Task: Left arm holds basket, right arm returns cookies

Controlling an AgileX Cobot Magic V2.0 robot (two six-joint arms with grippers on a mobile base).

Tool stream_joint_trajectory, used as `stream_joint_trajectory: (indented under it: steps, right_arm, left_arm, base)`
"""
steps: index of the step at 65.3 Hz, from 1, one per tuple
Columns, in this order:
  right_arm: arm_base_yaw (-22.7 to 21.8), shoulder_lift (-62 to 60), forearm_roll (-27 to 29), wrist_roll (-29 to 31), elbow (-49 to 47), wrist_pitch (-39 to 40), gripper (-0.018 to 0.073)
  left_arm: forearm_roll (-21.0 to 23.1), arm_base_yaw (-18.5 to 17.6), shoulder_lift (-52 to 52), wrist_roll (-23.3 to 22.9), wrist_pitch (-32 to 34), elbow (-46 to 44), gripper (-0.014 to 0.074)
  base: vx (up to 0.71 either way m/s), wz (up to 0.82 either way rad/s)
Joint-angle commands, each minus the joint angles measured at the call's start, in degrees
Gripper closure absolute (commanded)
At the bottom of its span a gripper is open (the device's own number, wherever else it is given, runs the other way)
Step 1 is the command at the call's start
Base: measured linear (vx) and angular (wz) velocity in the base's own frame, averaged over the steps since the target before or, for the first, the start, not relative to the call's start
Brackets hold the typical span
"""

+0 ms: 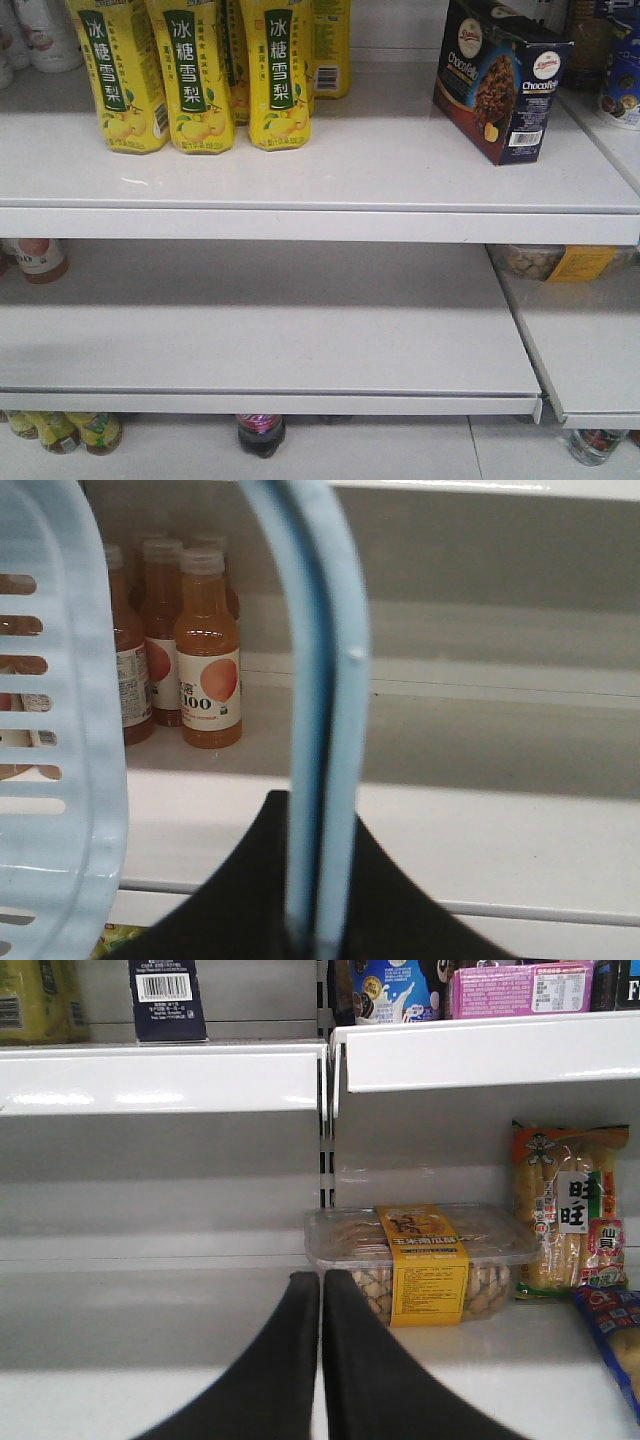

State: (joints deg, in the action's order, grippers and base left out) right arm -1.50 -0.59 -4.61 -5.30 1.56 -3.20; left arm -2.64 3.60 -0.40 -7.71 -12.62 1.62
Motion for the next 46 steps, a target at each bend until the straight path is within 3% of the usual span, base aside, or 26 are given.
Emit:
stream_joint_trajectory:
  steps: [1,46]
  right_arm:
    - [-0.32,-0.72,-0.51,-0.12,0.16,4.31,0.0567]
    - [-0.32,-0.72,-0.51,-0.12,0.16,4.31,0.0567]
  left_arm:
    - [-1.03,0.09,-0.98,0.25,5.65,-1.42,0.0603]
    - [-1.03,0.09,-0.98,0.30,5.65,-1.42,0.0603]
  base:
    - [0.00,0.00]
    - [0.00,0.00]
